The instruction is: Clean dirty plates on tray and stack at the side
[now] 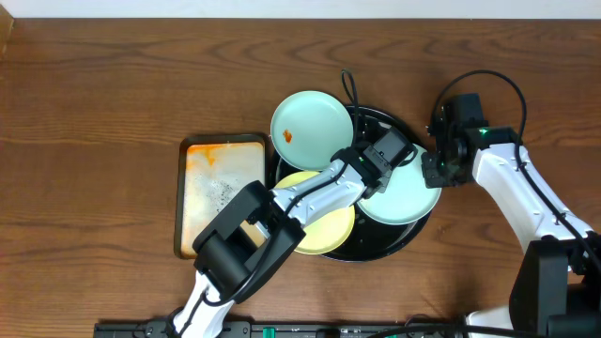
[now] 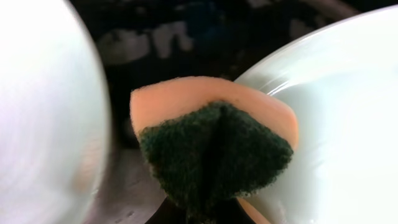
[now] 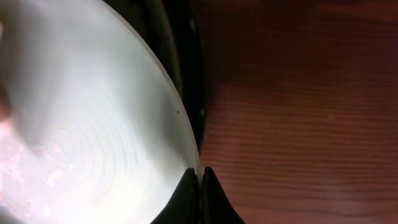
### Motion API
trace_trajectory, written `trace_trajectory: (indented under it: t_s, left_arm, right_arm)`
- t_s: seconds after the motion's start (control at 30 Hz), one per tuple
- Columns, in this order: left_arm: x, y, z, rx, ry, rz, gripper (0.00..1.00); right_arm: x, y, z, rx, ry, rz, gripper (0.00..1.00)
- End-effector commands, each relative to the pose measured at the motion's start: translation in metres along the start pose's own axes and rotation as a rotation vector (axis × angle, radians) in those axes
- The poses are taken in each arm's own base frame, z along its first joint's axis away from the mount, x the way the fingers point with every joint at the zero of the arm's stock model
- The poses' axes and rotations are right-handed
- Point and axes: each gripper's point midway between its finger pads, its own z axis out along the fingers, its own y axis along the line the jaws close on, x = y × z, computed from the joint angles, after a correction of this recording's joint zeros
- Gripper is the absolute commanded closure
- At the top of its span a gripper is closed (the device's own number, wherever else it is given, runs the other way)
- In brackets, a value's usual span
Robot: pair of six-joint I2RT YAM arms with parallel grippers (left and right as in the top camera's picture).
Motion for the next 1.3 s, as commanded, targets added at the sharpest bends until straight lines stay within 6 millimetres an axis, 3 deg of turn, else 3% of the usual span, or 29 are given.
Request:
trace_trajectory:
  t_s: [0.0,0.27,0.43,0.6,0.73,0.83,0.93,1.07,1.27]
  left_arm:
    - [-0.017,0.035,-0.021,-0.152,-0.067,-0.012,0.92]
    - [-0.028,0.049,-0.051,-0.169,-0.092,-0.111,0.91]
    - [-0.04,0.073,-0.075,-0.164,-0.104,-0.224,0.91]
    - [-0.039,0.102,-0.089,-0.101,-0.037,-0.347,0.91]
    - [-0.027,0.144,-0.111,-0.103,0.043,-0.452,0.92]
    - [-0.015,0.189,-0.138,-0.156,0.077,-0.535,0.92]
    - [0.004,0.235,-0.168,-0.216,0.117,-0.584,0.92]
    - [0.026,0.247,-0.176,-0.153,0.193,-0.567,0.92]
    - [0.061,0.255,-0.158,-0.093,0.296,-0.513,0.92]
  right_arm:
    - [0.001,-0.006,-0.002,0.034,-0.001,-0.003,0.99]
    - [0.001,-0.006,-0.002,0.034,-0.001,-0.003,0.99]
    - [0.001,-0.006,-0.002,0.034,-0.002,-0.003,0.99]
    - [0.0,-0.006,-0.002,0.033,-0.002,-0.004,0.99]
    - [-0.001,-0.004,-0.003,0.021,-0.005,-0.004,0.99]
    - [-0.006,0.0,-0.009,0.009,-0.021,-0.01,0.99]
    - [-0.018,-0.001,-0.031,0.063,-0.075,-0.034,0.99]
    - [-0.027,-0.009,-0.06,0.201,-0.118,-0.057,0.99]
    - [-0.038,0.003,-0.091,0.282,-0.176,-0.129,0.99]
